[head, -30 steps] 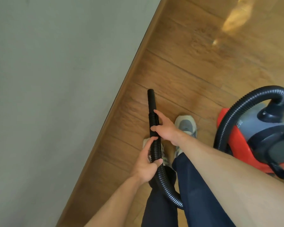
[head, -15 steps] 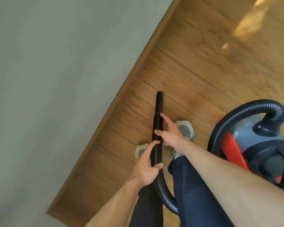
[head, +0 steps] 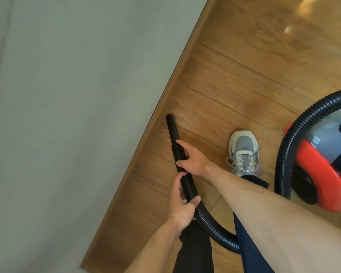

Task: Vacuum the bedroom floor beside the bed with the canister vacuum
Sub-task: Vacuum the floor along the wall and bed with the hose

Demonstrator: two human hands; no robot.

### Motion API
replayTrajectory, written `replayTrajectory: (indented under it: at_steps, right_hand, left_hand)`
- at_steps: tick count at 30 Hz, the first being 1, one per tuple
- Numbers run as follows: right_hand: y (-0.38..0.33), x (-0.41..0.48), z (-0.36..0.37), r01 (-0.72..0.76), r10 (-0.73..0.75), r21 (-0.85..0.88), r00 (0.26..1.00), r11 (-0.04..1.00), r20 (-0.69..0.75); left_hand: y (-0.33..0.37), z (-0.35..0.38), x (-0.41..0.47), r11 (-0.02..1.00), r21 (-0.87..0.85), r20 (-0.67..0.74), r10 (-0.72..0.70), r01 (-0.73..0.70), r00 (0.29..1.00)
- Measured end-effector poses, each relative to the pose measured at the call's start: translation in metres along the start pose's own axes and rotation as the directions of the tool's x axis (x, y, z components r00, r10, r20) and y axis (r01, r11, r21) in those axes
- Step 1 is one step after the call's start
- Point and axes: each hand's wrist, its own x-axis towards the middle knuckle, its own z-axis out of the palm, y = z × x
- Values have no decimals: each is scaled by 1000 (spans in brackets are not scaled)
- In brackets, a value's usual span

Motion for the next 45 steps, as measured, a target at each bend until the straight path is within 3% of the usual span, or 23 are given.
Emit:
replayTrajectory:
  at_steps: [4,16,26,31,36,45]
  right_hand:
    - [-1,7,30,19,-12,-95,998,995,68]
    - [17,2,54,-25,39,-102,989,995,140]
    - [17,-3,4,27,0,178,989,984,-150]
    - [22,-3,2,27,17,225,982,974,-189]
    - [5,9,45,31,-28,54,998,998,-64]
    - [21,4,84,-35,38,-30,996,999,87]
  left_hand:
    - [-19,-20,-6,1000,-3,-35,8,-8,999]
    - [-46,-24,-20,999,49,-16,-21,21,1000]
    - [-2,-17,4,958,231,131,143,-171,981]
    - [-2,-16,8,940,292,145,141,-179,979]
    - [-20,-46,0,979,152,111,122,-138,986]
    - [-51,-56,-22,997,69,42,-26,23,999]
